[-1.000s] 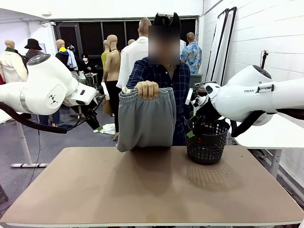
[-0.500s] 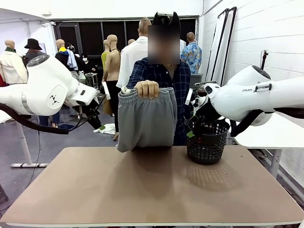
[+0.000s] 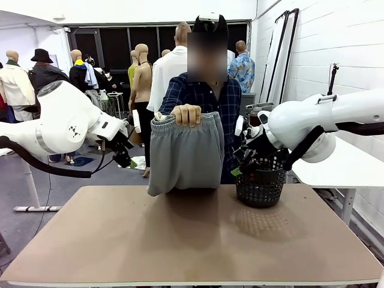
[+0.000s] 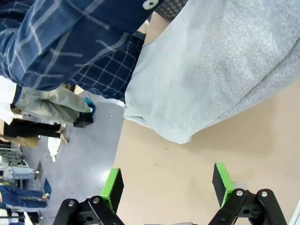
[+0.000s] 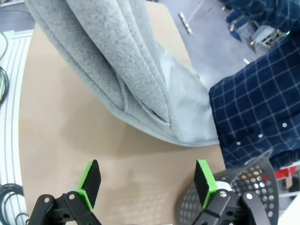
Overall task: Fold the training pants.
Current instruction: Grab both ends of the Training pants handed by a person.
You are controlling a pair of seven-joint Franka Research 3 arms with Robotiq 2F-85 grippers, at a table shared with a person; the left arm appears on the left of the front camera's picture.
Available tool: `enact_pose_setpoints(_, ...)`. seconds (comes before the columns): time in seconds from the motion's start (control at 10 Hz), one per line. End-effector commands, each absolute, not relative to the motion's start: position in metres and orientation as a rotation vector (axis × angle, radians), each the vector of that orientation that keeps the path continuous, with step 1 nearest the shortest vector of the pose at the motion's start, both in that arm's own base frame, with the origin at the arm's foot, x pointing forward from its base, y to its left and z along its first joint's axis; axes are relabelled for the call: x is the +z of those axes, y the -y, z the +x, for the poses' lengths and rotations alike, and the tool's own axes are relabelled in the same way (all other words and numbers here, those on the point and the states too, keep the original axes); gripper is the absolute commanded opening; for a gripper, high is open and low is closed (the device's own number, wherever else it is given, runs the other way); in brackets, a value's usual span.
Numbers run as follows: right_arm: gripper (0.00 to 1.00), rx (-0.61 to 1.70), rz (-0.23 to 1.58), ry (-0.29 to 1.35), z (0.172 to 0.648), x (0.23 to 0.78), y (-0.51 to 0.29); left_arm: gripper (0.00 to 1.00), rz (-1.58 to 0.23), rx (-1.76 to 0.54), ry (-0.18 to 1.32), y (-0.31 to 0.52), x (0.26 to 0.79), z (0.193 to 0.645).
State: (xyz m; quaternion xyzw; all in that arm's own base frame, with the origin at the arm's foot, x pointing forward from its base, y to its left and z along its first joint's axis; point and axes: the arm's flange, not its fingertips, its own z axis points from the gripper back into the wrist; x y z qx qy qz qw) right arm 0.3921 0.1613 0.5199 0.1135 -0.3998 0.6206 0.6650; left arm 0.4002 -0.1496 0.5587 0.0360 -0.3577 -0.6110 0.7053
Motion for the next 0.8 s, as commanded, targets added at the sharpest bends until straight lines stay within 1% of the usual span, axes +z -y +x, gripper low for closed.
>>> enact_pose_setpoints(0.0,1.0,1.411,0.298,0.975,0.413,0.51,-0.163,1.0,0.068,-1.402,0.849,0.146,0.55,0.412)
enact_pose_setpoints(0.2,1.0,1.412,0.336,0.996,0.421,0.506,-0.164,1.0,0.045,-1.429,0.887,0.152,0.544,0.419)
enact_pose_setpoints(0.7,1.0,1.439,0.423,0.99,0.438,0.503,-0.174,1.0,-0.071,-1.502,0.886,0.163,0.538,0.42)
